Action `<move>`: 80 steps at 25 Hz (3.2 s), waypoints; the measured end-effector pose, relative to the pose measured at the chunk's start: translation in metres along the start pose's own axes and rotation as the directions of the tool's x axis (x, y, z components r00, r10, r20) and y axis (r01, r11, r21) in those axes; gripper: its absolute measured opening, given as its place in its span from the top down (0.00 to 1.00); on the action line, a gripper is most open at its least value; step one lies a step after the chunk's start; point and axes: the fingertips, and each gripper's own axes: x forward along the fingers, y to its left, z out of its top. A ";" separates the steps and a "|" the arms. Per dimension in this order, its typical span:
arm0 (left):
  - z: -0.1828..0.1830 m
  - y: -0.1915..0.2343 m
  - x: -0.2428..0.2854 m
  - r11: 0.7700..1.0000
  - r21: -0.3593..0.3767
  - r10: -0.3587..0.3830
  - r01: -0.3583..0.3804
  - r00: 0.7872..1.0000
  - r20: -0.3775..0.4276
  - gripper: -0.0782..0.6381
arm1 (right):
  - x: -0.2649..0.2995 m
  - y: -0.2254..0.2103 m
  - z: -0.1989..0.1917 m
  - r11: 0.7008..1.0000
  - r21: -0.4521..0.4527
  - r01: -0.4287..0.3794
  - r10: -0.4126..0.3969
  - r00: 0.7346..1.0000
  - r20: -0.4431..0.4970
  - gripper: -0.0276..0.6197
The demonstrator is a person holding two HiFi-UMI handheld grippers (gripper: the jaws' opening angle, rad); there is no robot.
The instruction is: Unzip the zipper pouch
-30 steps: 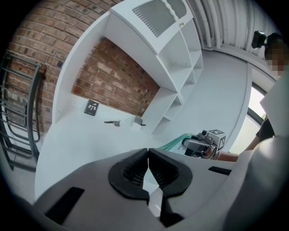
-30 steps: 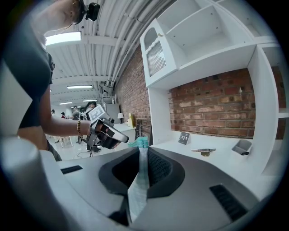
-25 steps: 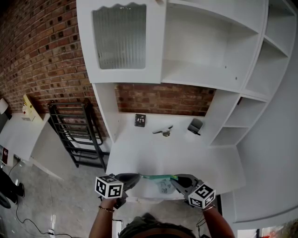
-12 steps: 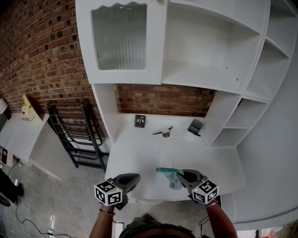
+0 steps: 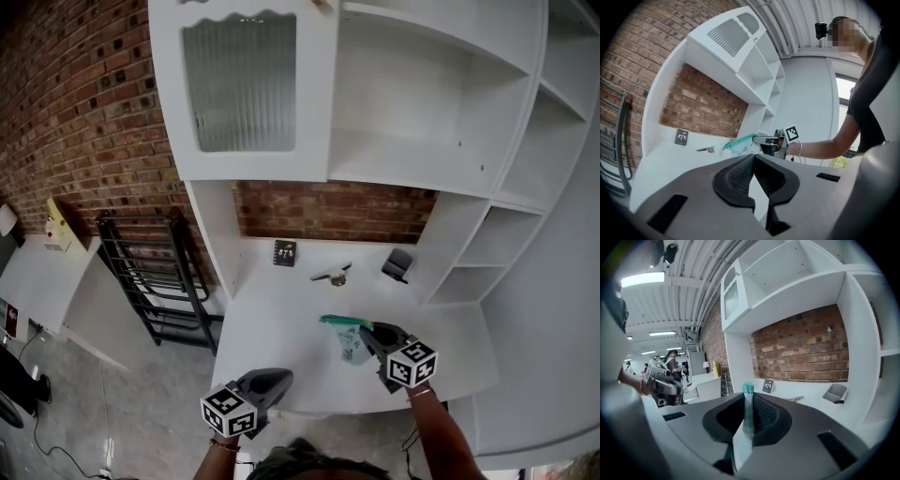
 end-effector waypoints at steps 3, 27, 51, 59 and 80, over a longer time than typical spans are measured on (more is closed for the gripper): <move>0.009 0.002 -0.003 0.999 -0.040 0.014 -0.012 0.998 0.054 0.88 | 0.015 -0.014 0.009 0.997 0.080 0.015 -0.018 0.999 0.041 0.92; 0.002 0.039 -0.051 0.984 -0.090 0.160 -0.154 0.985 0.060 0.88 | 0.084 -0.082 -0.037 0.921 0.367 0.132 -0.139 0.990 -0.007 0.92; 0.003 0.012 -0.034 0.990 -0.098 0.113 -0.104 0.989 0.092 0.88 | 0.023 -0.120 -0.126 0.850 0.400 0.342 -0.274 0.936 -0.219 0.83; -0.004 -0.001 -0.021 0.993 -0.097 0.079 -0.073 0.995 0.068 0.88 | -0.010 -0.127 -0.148 0.839 0.388 0.382 -0.291 0.917 -0.274 0.78; 0.030 -0.012 0.007 0.987 -0.046 0.158 -0.153 0.976 0.152 0.88 | -0.142 -0.088 -0.061 0.875 0.202 0.441 -0.444 0.895 -0.030 0.73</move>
